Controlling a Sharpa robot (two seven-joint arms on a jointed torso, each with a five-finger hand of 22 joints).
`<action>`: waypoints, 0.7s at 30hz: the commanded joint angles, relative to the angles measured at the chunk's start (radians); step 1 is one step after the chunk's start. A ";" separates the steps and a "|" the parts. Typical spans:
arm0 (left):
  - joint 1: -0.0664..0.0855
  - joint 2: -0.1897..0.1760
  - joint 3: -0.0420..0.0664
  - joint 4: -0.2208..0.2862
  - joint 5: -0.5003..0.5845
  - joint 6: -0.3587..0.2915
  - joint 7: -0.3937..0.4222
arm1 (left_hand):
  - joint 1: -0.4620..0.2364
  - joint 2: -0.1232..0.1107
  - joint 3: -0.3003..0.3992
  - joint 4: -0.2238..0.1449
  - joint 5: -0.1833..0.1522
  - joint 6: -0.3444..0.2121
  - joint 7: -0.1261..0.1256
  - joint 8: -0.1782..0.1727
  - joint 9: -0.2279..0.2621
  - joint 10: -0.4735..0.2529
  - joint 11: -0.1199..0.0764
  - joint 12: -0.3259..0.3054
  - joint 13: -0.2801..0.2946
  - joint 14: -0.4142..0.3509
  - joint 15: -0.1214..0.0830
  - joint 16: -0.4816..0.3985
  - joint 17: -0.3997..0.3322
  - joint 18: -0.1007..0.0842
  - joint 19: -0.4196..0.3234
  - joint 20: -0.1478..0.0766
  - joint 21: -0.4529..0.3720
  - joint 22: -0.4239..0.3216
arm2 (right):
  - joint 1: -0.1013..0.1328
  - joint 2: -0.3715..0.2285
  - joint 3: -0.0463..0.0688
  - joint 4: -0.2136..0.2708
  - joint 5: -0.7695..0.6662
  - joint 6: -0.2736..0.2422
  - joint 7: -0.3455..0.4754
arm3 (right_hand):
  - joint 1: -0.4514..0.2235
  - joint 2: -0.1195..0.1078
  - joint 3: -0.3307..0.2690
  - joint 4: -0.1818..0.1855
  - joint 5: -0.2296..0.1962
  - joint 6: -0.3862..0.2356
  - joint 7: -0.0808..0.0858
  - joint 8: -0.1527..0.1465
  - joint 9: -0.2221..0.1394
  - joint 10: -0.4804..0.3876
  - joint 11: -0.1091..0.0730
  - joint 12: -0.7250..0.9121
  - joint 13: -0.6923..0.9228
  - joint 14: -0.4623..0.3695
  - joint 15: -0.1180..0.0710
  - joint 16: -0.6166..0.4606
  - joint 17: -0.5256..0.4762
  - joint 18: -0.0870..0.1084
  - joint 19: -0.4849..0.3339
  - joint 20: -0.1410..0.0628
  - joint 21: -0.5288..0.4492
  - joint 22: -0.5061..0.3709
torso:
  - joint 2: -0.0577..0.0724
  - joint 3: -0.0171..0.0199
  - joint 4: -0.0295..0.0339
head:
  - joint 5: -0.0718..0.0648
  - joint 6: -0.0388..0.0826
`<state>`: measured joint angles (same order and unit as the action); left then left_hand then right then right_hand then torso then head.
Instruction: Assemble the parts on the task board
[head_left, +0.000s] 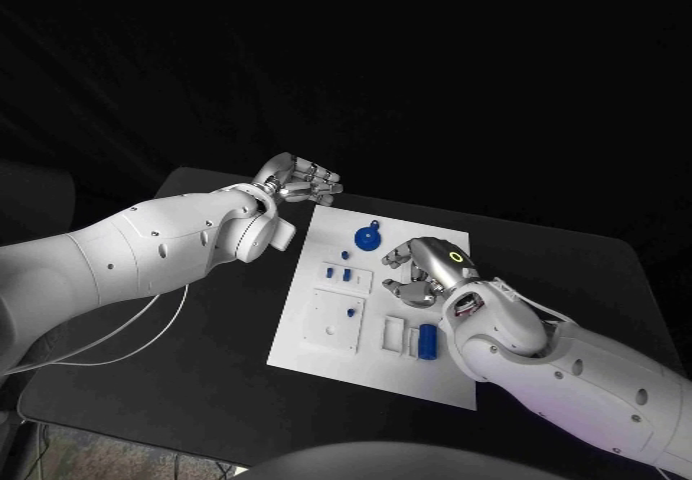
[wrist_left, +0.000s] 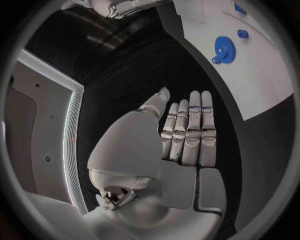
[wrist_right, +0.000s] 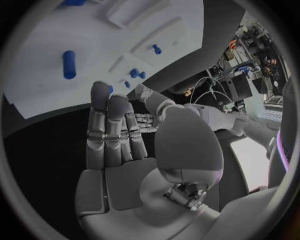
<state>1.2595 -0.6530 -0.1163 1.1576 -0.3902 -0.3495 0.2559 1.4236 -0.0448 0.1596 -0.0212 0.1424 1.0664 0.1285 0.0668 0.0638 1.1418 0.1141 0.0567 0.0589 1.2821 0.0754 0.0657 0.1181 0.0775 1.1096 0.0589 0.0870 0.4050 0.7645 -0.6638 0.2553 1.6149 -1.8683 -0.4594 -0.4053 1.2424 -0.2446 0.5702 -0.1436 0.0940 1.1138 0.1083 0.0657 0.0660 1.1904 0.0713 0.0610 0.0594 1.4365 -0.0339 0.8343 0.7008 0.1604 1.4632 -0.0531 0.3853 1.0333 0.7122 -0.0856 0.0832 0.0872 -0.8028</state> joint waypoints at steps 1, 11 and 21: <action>0.001 -0.003 0.001 0.005 0.009 -0.006 0.027 | -0.008 -0.006 0.006 0.001 0.001 0.004 0.003 -0.004 0.000 0.011 -0.002 0.002 -0.001 0.006 -0.003 -0.002 0.002 -0.011 0.002 -0.004 -0.004 0.002 | 0.005 -0.031 0.013 0.010 0.101 0.126 0.059 | -0.004 0.007 -0.013 0.004 0.014 0.005 0.000 -0.003 0.001 0.000 0.001 0.001 0.001 0.002 0.001 0.004 0.003 -0.003 0.045 -0.002 0.010 -0.003 | -0.001 -0.0009 -0.0003 | -0.011 0.010; 0.001 -0.018 0.001 0.016 0.025 0.000 0.036 | -0.012 -0.010 0.006 0.001 0.008 0.000 0.004 -0.005 0.000 0.009 -0.001 0.001 -0.001 0.009 -0.004 -0.003 0.003 -0.013 0.004 -0.005 -0.005 0.003 | 0.016 -0.104 0.038 -0.012 0.131 0.209 0.081 | 0.035 0.016 -0.152 0.033 -0.041 -0.023 -0.006 -0.003 -0.001 -0.103 0.024 0.002 0.000 -0.002 0.019 0.009 -0.004 0.012 0.042 0.016 0.007 -0.036 | 0.001 0.0014 0.0000 | -0.022 0.022; 0.000 -0.019 0.001 0.017 0.027 0.007 0.036 | -0.014 -0.012 0.007 0.001 0.013 -0.001 0.005 -0.004 0.000 0.007 0.000 0.001 -0.001 0.008 -0.004 -0.003 0.004 -0.013 0.005 -0.005 -0.006 0.003 | 0.014 -0.095 0.039 -0.048 0.099 0.253 0.079 | 0.058 0.009 -0.185 0.056 -0.045 -0.044 -0.019 -0.003 -0.001 -0.118 0.027 0.002 0.000 -0.005 0.021 0.013 -0.007 0.014 0.042 0.018 0.009 -0.049 | 0.001 0.0003 0.0030 | -0.026 0.021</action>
<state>1.2595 -0.6729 -0.1162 1.1712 -0.3731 -0.3503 0.2753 1.4157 -0.0527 0.1596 -0.0212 0.1540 1.0665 0.1285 0.0668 0.0637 1.1488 0.1143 0.0567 0.0589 1.2863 0.0714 0.0657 0.1205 0.0774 1.1096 0.0589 0.0870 0.4068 0.7796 -0.7613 0.2942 1.5709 -1.7549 -0.2554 -0.3408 1.2938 -0.2356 0.3879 -0.0883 0.0543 1.0782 0.0898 0.0657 0.0661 1.0757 0.1000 0.0610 0.0593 1.4308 -0.0173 0.8424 0.6956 0.1533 1.4666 -0.0425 0.3909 0.9855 0.7133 -0.0846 0.0839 0.0617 -0.7808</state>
